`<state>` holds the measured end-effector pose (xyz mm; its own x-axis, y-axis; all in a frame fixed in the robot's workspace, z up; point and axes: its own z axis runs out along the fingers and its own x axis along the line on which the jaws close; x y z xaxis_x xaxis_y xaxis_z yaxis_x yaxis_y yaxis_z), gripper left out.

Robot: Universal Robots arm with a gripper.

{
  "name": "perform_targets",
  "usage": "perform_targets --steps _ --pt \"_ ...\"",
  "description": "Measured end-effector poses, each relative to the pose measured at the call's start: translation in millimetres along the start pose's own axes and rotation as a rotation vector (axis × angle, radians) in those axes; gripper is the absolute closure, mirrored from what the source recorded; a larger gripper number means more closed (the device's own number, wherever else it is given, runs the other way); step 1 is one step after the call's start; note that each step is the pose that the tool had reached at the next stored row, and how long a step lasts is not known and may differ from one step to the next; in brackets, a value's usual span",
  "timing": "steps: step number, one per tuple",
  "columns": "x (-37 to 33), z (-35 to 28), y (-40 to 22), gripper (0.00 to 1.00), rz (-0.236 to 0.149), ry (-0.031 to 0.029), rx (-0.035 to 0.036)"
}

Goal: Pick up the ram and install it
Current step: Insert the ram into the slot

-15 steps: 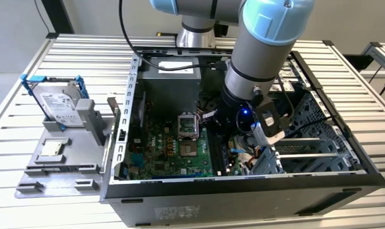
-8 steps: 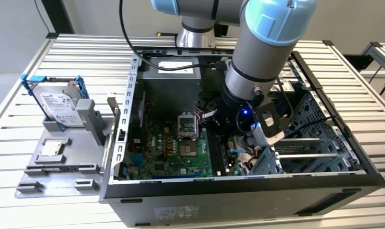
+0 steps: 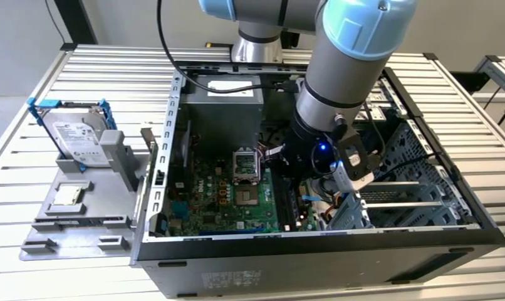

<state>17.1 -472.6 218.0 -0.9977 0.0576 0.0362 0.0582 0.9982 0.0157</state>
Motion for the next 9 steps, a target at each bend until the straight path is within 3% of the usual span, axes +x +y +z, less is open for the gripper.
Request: perform_targets --steps 9 --pt "-0.1 0.2 0.0 1.00 -0.002 0.0010 0.0002"
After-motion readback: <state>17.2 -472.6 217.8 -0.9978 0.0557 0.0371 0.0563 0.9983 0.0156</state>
